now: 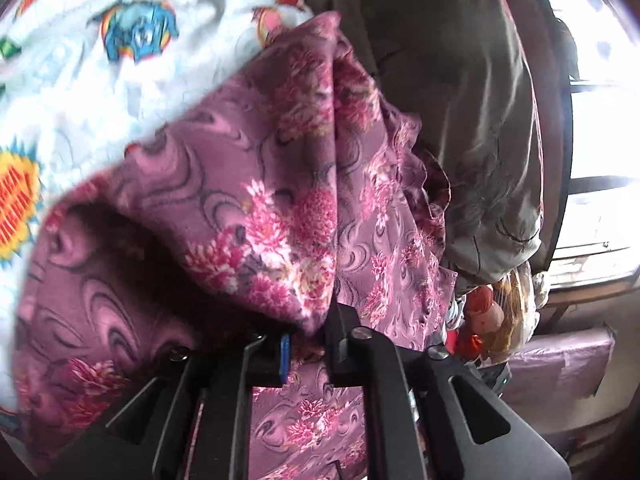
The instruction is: Fold small clothes
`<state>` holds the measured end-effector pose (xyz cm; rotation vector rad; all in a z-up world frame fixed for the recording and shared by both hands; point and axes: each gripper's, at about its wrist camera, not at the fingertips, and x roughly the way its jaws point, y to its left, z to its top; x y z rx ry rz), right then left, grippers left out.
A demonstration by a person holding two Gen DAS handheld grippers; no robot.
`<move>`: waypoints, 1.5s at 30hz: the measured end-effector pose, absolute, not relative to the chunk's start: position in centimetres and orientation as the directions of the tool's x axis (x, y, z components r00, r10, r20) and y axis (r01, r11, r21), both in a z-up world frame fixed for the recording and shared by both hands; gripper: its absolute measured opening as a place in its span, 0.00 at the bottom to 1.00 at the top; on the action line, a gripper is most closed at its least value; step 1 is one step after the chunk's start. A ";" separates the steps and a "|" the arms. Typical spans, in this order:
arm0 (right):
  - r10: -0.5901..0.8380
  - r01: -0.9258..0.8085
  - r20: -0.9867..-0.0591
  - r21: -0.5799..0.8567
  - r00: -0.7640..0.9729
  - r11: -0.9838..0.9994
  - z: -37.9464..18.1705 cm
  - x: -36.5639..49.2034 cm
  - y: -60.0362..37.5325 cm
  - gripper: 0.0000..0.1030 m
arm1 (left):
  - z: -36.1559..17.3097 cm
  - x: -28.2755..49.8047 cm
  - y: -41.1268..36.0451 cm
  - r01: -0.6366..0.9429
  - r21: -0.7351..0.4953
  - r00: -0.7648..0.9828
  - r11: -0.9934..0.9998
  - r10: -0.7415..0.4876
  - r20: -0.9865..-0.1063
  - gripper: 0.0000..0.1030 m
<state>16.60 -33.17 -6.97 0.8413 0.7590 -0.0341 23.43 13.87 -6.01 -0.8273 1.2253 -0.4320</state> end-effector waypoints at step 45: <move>0.077 0.340 -0.625 0.519 0.777 0.784 -2.4 14.5 -33.5 0.13 | 0.8 24.6 15.5 0.053 -0.570 0.380 0.820 -0.544 -0.748 0.16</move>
